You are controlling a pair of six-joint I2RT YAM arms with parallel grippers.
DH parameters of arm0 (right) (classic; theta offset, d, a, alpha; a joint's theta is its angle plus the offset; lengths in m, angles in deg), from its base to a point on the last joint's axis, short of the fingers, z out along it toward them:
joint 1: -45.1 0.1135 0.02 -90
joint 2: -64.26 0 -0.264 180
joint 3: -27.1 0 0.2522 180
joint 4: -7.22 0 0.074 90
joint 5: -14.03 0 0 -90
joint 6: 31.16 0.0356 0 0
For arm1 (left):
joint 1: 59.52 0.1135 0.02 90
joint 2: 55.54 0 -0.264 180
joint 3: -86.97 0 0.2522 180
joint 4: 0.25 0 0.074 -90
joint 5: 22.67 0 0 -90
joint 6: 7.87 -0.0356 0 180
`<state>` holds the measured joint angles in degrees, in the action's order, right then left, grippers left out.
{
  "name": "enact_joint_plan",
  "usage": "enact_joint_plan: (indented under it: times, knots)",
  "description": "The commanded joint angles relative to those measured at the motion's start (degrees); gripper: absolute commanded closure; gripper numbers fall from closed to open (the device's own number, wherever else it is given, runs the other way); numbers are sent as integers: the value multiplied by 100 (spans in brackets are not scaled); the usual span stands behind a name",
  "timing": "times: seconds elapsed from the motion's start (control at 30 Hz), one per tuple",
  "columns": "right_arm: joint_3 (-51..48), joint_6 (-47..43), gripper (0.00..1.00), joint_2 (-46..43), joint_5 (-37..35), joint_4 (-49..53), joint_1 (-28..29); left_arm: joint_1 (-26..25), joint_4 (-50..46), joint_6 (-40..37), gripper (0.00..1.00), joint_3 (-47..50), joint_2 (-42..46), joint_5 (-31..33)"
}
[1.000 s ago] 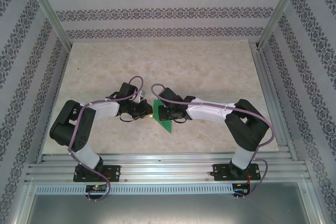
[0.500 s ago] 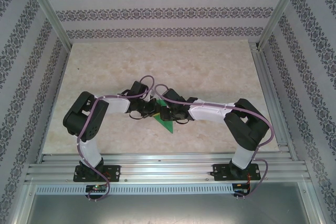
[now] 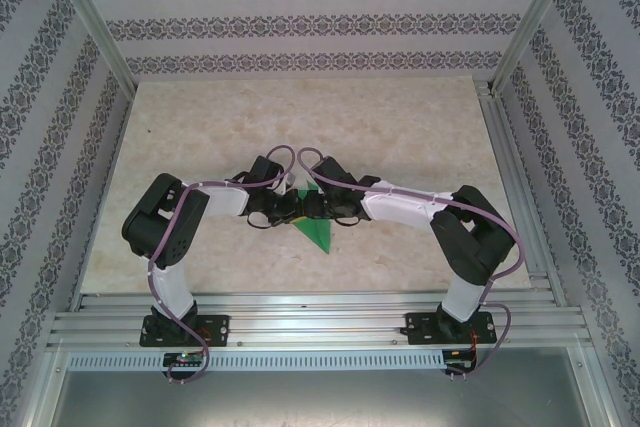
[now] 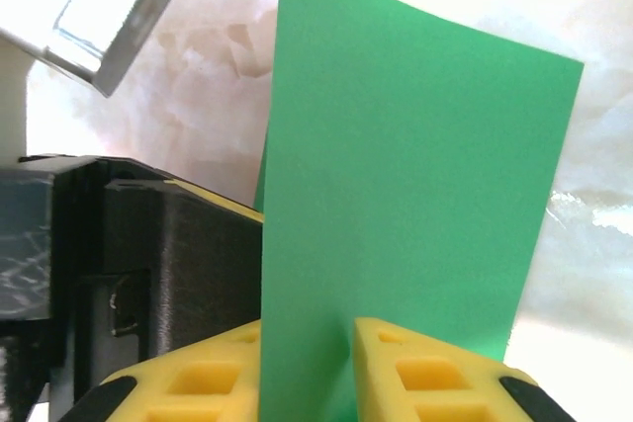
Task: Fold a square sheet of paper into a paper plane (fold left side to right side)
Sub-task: Fourth fold the wing at the center of the table.
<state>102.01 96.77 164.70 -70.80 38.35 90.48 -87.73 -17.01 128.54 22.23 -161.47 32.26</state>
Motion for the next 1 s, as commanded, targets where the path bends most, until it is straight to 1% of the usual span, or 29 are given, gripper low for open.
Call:
enact_joint_plan:
  times: [0.0,0.33,0.63,0.73,0.8,0.97]
  knots:
    - [170,-125,75,13,97,90,-34,-47,-60,-167,91,-8,-77,191]
    - [211,-211,76,-218,2,334,-117,-53,-113,-212,91,-18,-93,221]
    - [209,-277,88,-293,73,414,-216,-46,-129,-222,91,7,-105,246]
    - [200,-362,94,-284,221,362,-304,-56,-128,-235,91,2,-100,245]
    - [175,-458,97,-226,446,224,-418,-55,-136,-243,91,1,-102,251]
    - [119,-717,98,98,1147,-205,-702,-51,-147,-250,91,27,-73,255]
